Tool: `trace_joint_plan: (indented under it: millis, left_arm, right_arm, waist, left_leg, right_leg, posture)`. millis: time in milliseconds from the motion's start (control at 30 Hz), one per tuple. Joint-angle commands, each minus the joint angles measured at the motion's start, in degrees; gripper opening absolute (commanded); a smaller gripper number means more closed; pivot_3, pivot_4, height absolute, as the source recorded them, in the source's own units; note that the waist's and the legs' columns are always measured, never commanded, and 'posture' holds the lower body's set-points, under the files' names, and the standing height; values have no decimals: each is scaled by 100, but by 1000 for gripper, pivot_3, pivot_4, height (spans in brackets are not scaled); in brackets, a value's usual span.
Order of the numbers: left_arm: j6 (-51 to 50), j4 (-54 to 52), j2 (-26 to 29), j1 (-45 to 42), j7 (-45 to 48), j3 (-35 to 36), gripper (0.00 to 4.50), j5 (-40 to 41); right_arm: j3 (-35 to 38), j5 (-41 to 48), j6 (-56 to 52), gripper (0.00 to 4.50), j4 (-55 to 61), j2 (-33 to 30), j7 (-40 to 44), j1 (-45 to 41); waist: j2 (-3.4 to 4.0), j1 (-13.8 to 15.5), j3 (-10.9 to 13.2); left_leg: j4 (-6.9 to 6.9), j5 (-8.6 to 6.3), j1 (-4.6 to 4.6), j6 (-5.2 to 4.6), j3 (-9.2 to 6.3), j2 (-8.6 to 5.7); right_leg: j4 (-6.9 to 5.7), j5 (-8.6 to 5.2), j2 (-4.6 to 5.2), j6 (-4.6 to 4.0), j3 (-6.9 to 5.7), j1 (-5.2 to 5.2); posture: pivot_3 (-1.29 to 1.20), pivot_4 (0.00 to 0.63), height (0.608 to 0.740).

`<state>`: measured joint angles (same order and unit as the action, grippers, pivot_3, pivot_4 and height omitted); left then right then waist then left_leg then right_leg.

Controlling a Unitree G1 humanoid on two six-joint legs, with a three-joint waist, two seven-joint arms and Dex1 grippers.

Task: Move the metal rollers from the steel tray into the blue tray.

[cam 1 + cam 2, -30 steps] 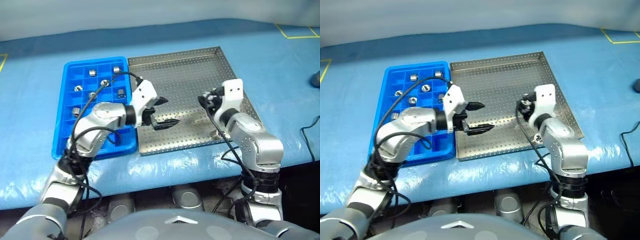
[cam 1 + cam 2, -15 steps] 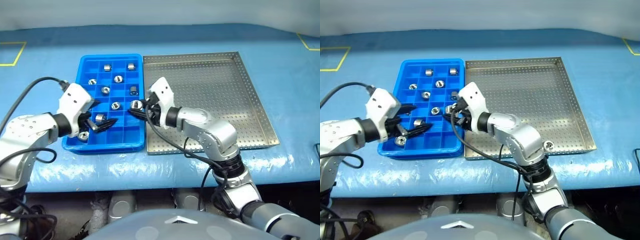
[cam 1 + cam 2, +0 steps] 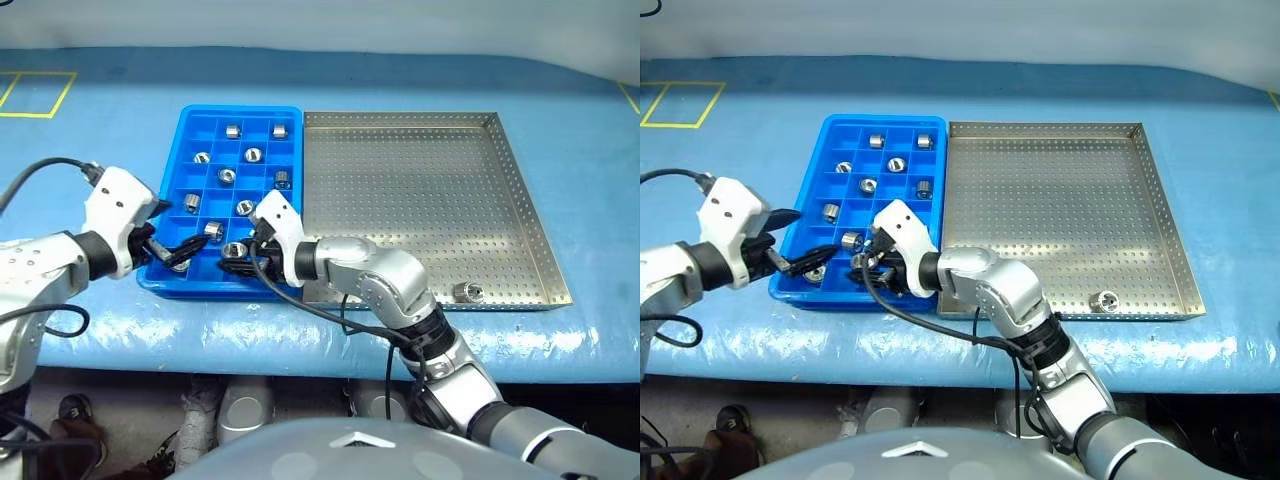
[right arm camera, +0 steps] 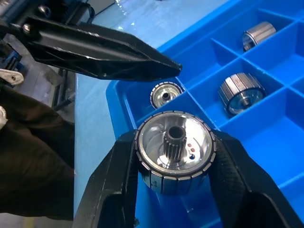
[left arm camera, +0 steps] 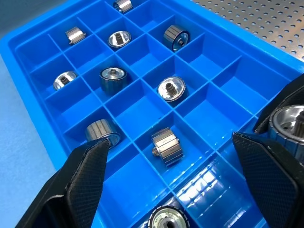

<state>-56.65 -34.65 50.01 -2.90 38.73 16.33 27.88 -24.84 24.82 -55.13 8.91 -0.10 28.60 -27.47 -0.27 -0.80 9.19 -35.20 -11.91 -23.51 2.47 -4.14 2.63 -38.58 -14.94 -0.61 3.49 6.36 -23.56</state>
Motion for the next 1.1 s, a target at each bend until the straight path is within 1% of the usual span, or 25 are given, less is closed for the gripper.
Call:
trace_joint_plan:
  millis: [33, 133, 167, 233, 300, 367, 433, 500, 567, 600, 633, 733, 767, 833, 933, 1100]
  left_arm:
    - [154, 4, -13, -210, -34, -152, 4500, 14]
    - [206, 89, -41, -325, -27, -270, 4500, 13]
    - [231, 141, -53, -380, -24, -325, 4500, 5]
    - [283, 211, -75, -459, -7, -405, 4500, 8]
    - [336, 273, -151, -577, 11, -500, 4500, 53]
    - [341, 304, -359, -754, 17, -612, 4500, 196]
    - [355, 295, -620, -955, 80, -955, 4500, 302]
    - [340, 295, -908, -1138, 145, -1395, 4500, 398]
    - [370, 322, -1317, -1369, 277, -2097, 4500, 435]
    - [397, 360, -1482, -1447, 331, -2318, 4500, 440]
    - [413, 388, -1583, -1489, 362, -2437, 4500, 431]
    - [607, 630, -1967, -1731, 450, -2835, 4500, 370]
    - [685, 713, -2041, -1805, 503, -2943, 4500, 338]
    - [824, 862, -2095, -1915, 597, -3109, 4500, 246]
    - [985, 1034, -2143, -2022, 710, -3259, 4500, 176]
    - [1118, 1103, -2212, -2036, 747, -3371, 4500, 101]
  right_arm:
    - [92, 24, 74, 2672, 32, 116, -52, 52]
    - [204, -18, 156, 3676, 268, 103, -188, 84]
    - [291, -9, 170, 3949, 436, 77, -250, 95]
    - [512, 31, 152, 3949, 687, 89, -423, 141]
    - [765, -46, 158, 3949, 999, -58, -622, 214]
    - [941, -388, 204, 3949, 1353, -466, -895, 312]
    - [1169, -650, 150, 3949, 1847, -1112, -1014, 517]
    - [1520, -661, -41, 3949, 2332, -1640, -1029, 793]
    - [2096, -593, -466, 3949, 2870, -2231, -988, 1180]
    - [2296, -543, -639, 3949, 3058, -2462, -947, 1325]
    - [2418, -492, -756, 3949, 3182, -2604, -924, 1414]
    - [2761, -305, -1390, 3949, 3441, -3431, -574, 1760]
    - [2887, -135, -1623, 3949, 3481, -3621, -406, 1815]
    - [3120, 136, -2016, 3949, 3384, -3759, -228, 1794]
    - [3265, 333, -2549, 3949, 3163, -3864, -148, 1653]
    - [3357, 244, -3168, 3949, 2602, -3785, -408, 1228]
  waist:
    - [0, -10, -1]
    - [0, -28, -1]
    - [0, -38, 0]
    - [0, -49, 0]
    - [-1, -68, -1]
    - [-2, -57, -2]
    - [-6, -27, -5]
    - [-6, -50, -5]
    - [-4, -67, -6]
    - [-2, -75, -7]
    - [-3, -138, -7]
    - [-1, -346, -7]
    - [0, -409, -7]
    - [0, -559, -7]
    - [0, -710, -7]
    - [0, -820, -7]
  left_leg:
    - [2, 0, 0, 0, 0, 0]
    - [3, 0, 0, 0, -3, 1]
    - [3, 0, 0, 0, -4, 1]
    - [3, 0, -1, 0, -5, 1]
    - [1, 0, 0, 0, -5, 1]
    - [0, 0, -1, 1, -7, -1]
    - [-5, 2, -6, 3, -11, -9]
    - [-7, 2, -8, 4, -9, -16]
    - [-5, 2, -10, 4, -7, -16]
    - [-5, 2, -12, 3, -9, -17]
    - [-5, 1, -13, 3, -9, -18]
    - [-6, -1, -9, 0, -6, -10]
    - [-6, -1, -6, -2, -8, -8]
    - [-8, -1, 4, -4, -4, -5]
    - [-24, 0, 12, -6, -5, -3]
    - [-50, 0, 8, -6, 15, -10]
  right_leg:
    - [-1, -1, 0, -1, -1, 0]
    - [-5, -3, 0, -5, -3, -2]
    - [-6, -3, -1, -6, -4, -2]
    - [-7, -3, 0, -6, -5, -3]
    - [-8, -3, 0, -6, -5, -2]
    - [-8, -3, 1, -5, -6, 1]
    - [-3, -3, 9, -5, -10, 6]
    - [5, -1, 16, -1, -8, 9]
    - [8, -1, 15, 0, -5, 8]
    - [10, -1, 15, 0, -6, 10]
    - [11, -1, 15, 0, -5, 11]
    - [6, -2, 5, -2, 1, 9]
    - [2, -3, 0, -3, 2, 9]
    - [-11, -5, -6, -2, 9, 10]
    - [-27, -4, -14, -1, 16, 16]
    - [-28, 9, -9, 20, 39, 19]
  posture:
    - [129, 150, 740]
    - [107, 150, 740]
    - [99, 150, 740]
    - [85, 150, 740]
    - [70, 150, 740]
    - [52, 150, 740]
    - [33, 150, 740]
    - [3, 150, 740]
    - [-37, 150, 740]
    - [-47, 150, 740]
    - [-71, 150, 740]
    - [-127, 150, 740]
    - [-142, 150, 740]
    - [-161, 150, 740]
    - [-176, 150, 740]
    - [-179, 150, 740]
